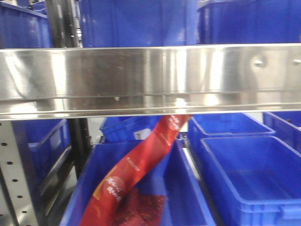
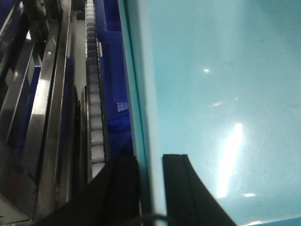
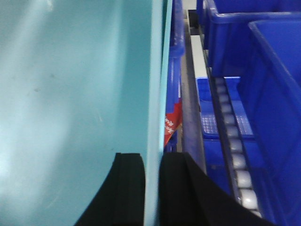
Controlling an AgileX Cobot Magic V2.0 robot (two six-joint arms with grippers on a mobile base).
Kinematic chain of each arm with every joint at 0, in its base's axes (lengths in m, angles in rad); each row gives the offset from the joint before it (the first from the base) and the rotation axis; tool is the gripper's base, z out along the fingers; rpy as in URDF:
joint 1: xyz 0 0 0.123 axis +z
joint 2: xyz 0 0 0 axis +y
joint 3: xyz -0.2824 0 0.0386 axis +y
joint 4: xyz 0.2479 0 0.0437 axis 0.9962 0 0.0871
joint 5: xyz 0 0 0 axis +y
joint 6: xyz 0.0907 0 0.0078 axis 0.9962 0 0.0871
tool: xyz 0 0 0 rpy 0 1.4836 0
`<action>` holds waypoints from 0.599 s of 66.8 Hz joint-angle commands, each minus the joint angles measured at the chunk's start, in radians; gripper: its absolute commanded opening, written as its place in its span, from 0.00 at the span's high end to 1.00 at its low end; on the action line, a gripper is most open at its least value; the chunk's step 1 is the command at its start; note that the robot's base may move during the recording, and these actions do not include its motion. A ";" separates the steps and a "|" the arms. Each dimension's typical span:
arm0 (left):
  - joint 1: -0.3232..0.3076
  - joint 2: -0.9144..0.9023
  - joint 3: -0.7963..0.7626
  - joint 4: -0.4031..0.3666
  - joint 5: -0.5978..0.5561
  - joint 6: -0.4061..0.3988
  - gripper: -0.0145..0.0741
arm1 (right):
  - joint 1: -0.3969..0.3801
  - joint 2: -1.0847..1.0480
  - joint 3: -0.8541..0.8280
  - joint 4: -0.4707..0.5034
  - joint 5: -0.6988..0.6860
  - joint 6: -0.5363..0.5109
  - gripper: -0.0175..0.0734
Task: Move two blue bins to right shelf middle
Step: 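Approach the shelf and raise the held bin above the upper rail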
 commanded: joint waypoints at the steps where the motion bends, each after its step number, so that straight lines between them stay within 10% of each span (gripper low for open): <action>1: -0.002 -0.018 -0.017 -0.019 -0.085 0.007 0.96 | 0.001 -0.022 -0.021 0.011 -0.104 -0.002 0.99; 40: -0.002 -0.018 -0.017 -0.019 -0.085 0.007 0.96 | 0.001 -0.022 -0.021 0.011 -0.104 -0.002 0.99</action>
